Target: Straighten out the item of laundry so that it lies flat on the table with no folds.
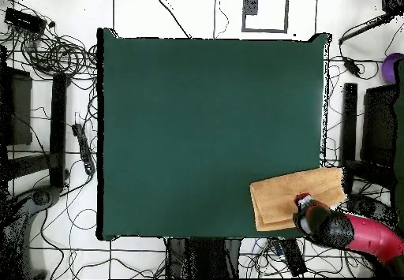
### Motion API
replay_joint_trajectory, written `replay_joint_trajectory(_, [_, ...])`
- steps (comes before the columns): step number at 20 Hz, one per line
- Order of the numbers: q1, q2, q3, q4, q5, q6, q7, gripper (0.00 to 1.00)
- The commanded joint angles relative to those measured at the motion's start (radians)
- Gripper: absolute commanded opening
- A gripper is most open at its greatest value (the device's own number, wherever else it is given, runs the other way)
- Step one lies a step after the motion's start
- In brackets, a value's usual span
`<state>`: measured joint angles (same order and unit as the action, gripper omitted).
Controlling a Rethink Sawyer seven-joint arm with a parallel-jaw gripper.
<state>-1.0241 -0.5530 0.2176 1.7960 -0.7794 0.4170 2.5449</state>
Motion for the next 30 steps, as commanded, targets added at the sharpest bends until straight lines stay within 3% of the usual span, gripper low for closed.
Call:
replay_joint_trajectory(1, [-0.051,-0.067,0.200,0.024,-0.010,0.186,-0.486,1.00])
replay_joint_trajectory(4, [-0.074,-0.108,0.216,0.031,0.017,0.237,-0.531,1.00])
replay_joint_trajectory(7, [-0.082,-0.076,0.191,0.039,0.010,0.216,-0.480,1.00])
replay_joint_trajectory(12, [0.018,0.105,0.061,0.008,-0.079,-0.059,-0.175,1.00])
replay_joint_trajectory(17, [0.155,0.203,-0.087,-0.032,-0.062,-0.252,0.024,1.00])
replay_joint_trajectory(20, [0.200,0.208,-0.145,-0.008,0.019,-0.284,0.067,1.00])
replay_joint_trajectory(24, [0.203,0.198,-0.159,0.027,0.094,-0.274,0.026,1.00])
replay_joint_trajectory(30, [0.200,0.210,-0.172,0.015,0.120,-0.247,-0.066,1.00])
